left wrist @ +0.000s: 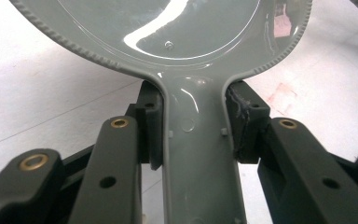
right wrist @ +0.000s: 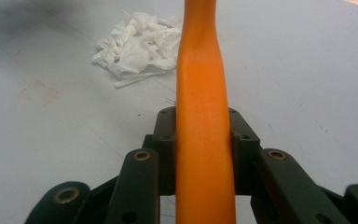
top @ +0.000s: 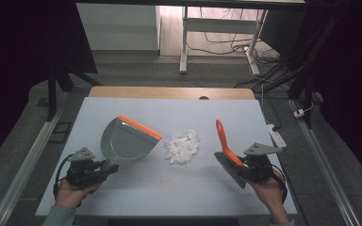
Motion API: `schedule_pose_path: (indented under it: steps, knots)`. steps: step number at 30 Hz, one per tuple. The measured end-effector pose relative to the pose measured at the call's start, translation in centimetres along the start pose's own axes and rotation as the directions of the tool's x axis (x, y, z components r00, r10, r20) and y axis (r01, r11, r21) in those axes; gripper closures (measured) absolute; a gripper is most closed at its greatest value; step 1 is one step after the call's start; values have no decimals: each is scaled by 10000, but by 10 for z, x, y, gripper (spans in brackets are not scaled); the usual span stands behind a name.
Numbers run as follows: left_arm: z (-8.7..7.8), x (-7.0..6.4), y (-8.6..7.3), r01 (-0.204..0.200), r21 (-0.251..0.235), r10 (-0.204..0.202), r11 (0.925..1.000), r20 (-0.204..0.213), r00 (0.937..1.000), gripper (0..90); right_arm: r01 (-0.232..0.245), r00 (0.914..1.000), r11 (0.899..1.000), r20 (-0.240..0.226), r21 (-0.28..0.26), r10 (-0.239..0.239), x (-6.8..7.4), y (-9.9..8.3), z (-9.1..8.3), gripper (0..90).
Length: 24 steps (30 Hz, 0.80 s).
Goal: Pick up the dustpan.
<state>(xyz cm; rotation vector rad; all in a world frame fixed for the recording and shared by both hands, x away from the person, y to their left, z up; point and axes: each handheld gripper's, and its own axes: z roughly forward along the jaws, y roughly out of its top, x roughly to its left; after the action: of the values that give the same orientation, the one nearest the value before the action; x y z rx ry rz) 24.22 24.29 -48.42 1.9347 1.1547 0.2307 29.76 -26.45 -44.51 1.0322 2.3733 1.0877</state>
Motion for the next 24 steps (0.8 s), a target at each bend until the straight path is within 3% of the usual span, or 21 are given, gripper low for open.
schedule_pose_path:
  steps: [14, 24]
  knots:
    - [3, -11, 2, -807, 362, 788, 9961, 512, 9956, 619, -7, 10000, 10000, 23, -16, 7, 1, 0, 0, 703]
    - [10, -20, 2, -1368, 915, 1287, 9864, 898, 9876, 619, -8, 10000, 10000, 32, 2, 8, 1, 0, 0, 703]
